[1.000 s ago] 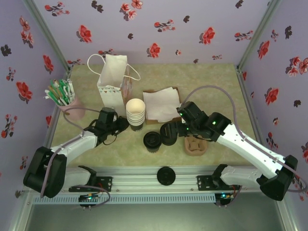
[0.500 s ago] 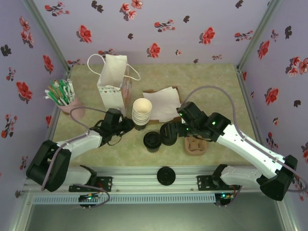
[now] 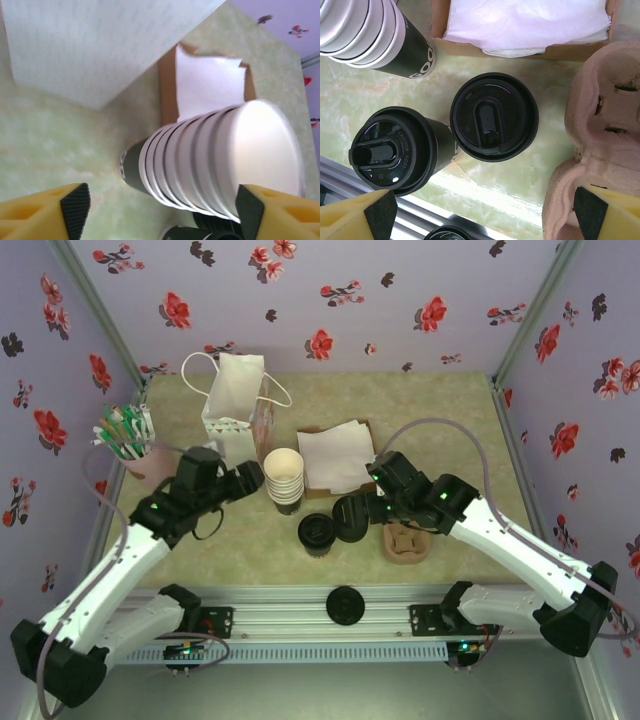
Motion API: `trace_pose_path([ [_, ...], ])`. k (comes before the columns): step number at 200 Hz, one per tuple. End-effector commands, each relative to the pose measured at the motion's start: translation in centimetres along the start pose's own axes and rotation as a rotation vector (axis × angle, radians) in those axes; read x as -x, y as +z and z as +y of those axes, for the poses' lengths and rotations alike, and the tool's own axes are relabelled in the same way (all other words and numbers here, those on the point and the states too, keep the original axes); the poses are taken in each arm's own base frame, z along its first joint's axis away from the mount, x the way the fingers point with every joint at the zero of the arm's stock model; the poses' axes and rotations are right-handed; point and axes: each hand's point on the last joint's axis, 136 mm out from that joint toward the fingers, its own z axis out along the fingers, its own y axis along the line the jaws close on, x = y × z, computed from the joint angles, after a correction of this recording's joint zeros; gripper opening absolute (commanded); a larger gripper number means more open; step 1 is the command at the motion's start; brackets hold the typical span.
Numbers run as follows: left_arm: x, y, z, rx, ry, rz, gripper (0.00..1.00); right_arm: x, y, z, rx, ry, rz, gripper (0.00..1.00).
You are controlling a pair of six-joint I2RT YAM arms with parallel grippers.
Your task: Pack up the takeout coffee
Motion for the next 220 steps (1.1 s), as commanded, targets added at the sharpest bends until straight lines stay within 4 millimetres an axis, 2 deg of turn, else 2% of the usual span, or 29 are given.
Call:
trace_pose_path([
  [1, 2.8, -3.8, 1.3, 0.174, 0.173, -0.006, 0.99, 0.5, -0.2, 0.0, 0.001, 0.004, -0.01, 0.93],
  [17, 6.0, -5.5, 0.0, 0.209, 0.239, -0.03, 0.99, 0.5, -0.4, 0.0, 0.002, 0.006, -0.015, 0.94],
  [41, 10.1, -5.8, -1.2, 0.268, 0.297, -0.04, 0.99, 0.5, -0.7, -0.2, 0.0, 0.011, -0.025, 0.94],
  [79, 14.8, -2.7, -0.9, 0.362, 0.326, 0.008, 0.99, 0.3, -1.5, -0.6, -0.005, 0.019, -0.041, 0.94],
  [104, 17.1, -0.9, -0.5, 0.409, 0.336, 0.042, 0.86, 0.0, -2.0, -1.1, -0.014, 0.022, -0.054, 0.94],
  [119, 17.5, 0.4, 0.2, 0.446, 0.34, 0.074, 0.8, -0.2, -2.3, -1.5, -0.019, 0.03, -0.062, 0.94],
  [171, 17.9, 3.9, 2.8, 0.487, 0.287, 0.129, 0.68, -0.5, -2.9, -2.0, -0.018, 0.04, -0.081, 0.93],
  [220, 16.5, 6.9, 4.1, 0.426, 0.205, 0.196, 0.34, -0.2, -3.1, -2.2, -0.021, 0.044, -0.093, 0.91],
])
